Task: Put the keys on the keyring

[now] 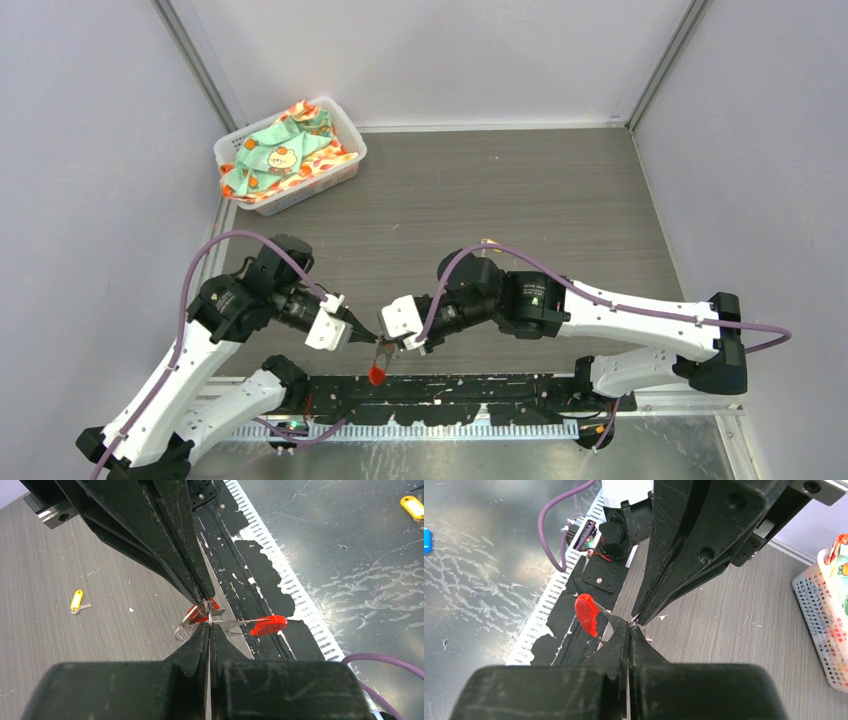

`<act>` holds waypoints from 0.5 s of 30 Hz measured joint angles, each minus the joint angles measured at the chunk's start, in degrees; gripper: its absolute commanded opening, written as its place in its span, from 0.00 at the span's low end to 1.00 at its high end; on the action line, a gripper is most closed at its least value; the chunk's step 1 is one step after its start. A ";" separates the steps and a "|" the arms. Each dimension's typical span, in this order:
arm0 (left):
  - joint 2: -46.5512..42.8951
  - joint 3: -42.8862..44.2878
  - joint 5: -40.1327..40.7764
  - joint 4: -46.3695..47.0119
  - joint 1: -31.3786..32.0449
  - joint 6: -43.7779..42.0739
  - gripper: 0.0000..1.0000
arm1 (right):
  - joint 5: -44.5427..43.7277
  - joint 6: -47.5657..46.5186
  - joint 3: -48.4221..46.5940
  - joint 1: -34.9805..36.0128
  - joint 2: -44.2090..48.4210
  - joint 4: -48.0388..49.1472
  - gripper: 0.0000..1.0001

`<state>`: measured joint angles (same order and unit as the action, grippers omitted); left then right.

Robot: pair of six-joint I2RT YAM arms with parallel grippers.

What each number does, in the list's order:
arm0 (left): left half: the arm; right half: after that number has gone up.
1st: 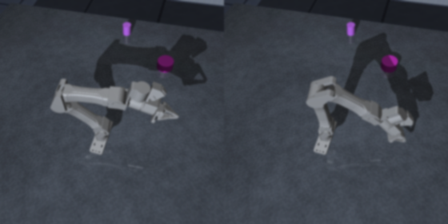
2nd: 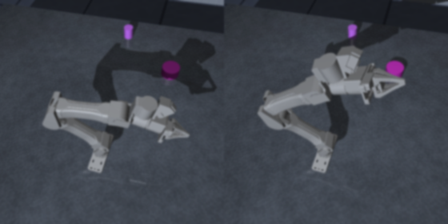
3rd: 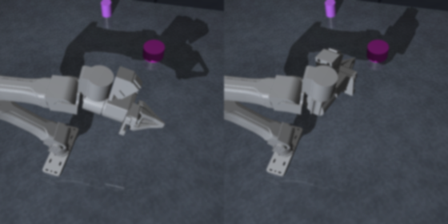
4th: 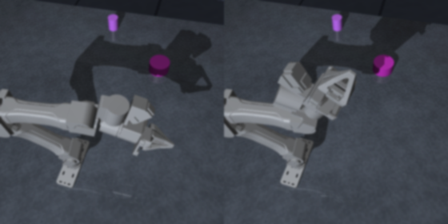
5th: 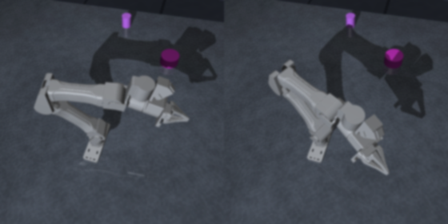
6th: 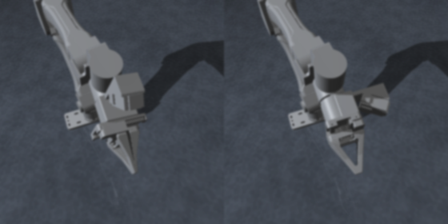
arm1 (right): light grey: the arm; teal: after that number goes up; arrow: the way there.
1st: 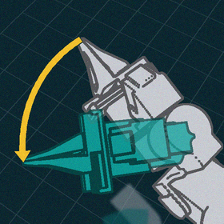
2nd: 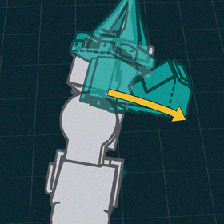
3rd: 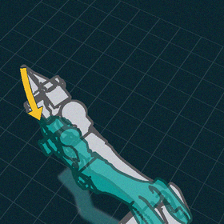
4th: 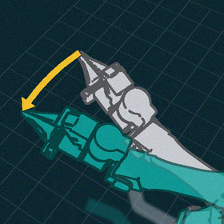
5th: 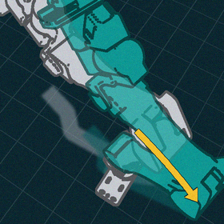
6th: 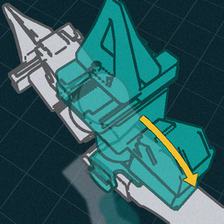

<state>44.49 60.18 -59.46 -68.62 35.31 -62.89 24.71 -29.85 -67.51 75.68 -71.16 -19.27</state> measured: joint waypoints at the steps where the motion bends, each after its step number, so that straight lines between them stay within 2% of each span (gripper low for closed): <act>1: 0.00 -0.02 0.00 0.09 0.00 0.00 0.00 | 0.00 0.00 0.00 0.00 0.09 -0.07 0.01; 15: -0.17 -0.17 0.35 2.03 0.22 1.66 0.00 | -0.11 -0.26 0.00 0.00 1.05 -1.20 0.01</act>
<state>44.31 60.01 -59.11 -66.59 35.53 -61.23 24.60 -30.11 -67.51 75.68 -70.11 -20.47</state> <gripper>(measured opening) 0.010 0.020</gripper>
